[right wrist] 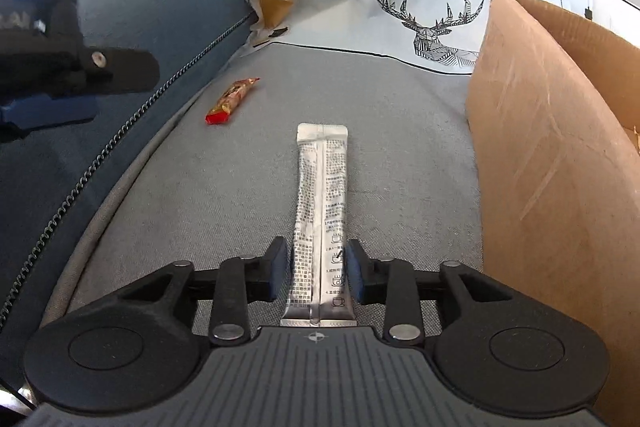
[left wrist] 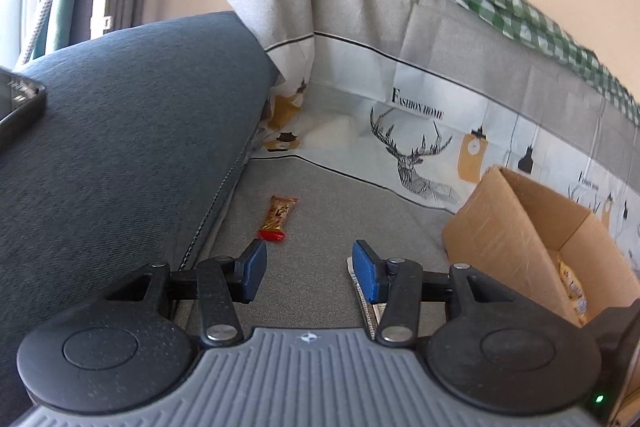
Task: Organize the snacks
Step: 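Grasp the silver stick pack with the right gripper, then grasp the small red-gold candy with the left gripper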
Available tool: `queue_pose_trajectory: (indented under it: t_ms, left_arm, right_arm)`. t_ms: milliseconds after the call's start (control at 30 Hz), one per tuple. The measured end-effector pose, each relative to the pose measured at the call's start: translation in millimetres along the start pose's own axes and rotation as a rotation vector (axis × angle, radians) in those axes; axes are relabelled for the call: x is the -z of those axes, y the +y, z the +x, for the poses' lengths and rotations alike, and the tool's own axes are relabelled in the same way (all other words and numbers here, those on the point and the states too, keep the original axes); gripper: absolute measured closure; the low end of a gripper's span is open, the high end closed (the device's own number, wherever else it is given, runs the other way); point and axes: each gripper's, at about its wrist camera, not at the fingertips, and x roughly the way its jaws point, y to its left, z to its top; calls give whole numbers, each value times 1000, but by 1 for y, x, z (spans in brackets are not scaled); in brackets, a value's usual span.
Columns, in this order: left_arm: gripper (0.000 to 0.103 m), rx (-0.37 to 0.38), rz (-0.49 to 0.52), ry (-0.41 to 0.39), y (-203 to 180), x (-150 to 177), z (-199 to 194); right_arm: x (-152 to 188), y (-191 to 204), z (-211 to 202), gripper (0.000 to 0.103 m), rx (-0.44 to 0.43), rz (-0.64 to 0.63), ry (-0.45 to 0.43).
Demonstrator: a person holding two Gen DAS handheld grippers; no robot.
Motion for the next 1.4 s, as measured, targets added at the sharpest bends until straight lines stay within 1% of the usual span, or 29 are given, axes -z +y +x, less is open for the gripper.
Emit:
queue_pose_trajectory:
  t_ms: [133, 167, 233, 267, 300, 333, 400, 433, 533, 667, 833, 867, 967, 1000, 1067, 1200, 1400]
  left_arm:
    - [50, -18, 75, -1, -14, 2, 10]
    - [51, -24, 89, -4, -16, 3, 13]
    - [51, -37, 99, -20, -19, 3, 20]
    - [51, -41, 91, -28, -18, 3, 24]
    - [53, -47, 74, -33, -16, 4, 29]
    - [55, -52, 51, -32, -13, 4, 34]
    - [64, -58, -3, -18, -5, 4, 46]
    - [66, -62, -26, -9, -2, 4, 52]
    - [67, -85, -56, 8, 5, 3, 70]
    - [67, -102, -18, 15, 0, 3, 90]
    - [61, -125, 7, 11, -8, 0, 108]
    - [57, -139, 2, 13, -8, -1, 112]
    - [52, -183, -32, 18, -5, -7, 123]
    - [47, -193, -47, 20, -3, -9, 127]
    - [42, -214, -66, 33, 1, -12, 136]
    - [38, -206, -89, 76, 6, -20, 153]
    - [37, -207, -54, 108, 3, -24, 175]
  right_arm:
    - [1, -3, 5, 64, 4, 14, 13]
    - [0, -3, 8, 64, 3, 19, 23]
    - [0, -2, 10, 65, 9, 11, 12]
    - [0, 0, 10, 67, 11, 8, 6]
    - [0, 0, 11, 72, 12, 13, 2]
    - [0, -1, 10, 74, 9, 25, -2]
    - [-2, -4, 9, 75, 3, 45, -9]
    - [-3, -6, 8, 75, 7, 52, -14]
    - [-8, -11, 5, 75, 26, 75, -31]
    - [-10, -14, 8, 75, 38, 99, -7]
    - [-12, -14, 12, 74, 42, 107, 13]
    - [-12, -14, 13, 74, 43, 109, 15]
    - [-12, -15, 14, 74, 40, 122, 18]
    - [-11, -15, 14, 74, 41, 123, 17]
    - [-11, -15, 15, 74, 40, 128, 19]
    - [-13, -14, 18, 74, 44, 126, 20]
    - [-10, -12, 18, 74, 50, 110, 12]
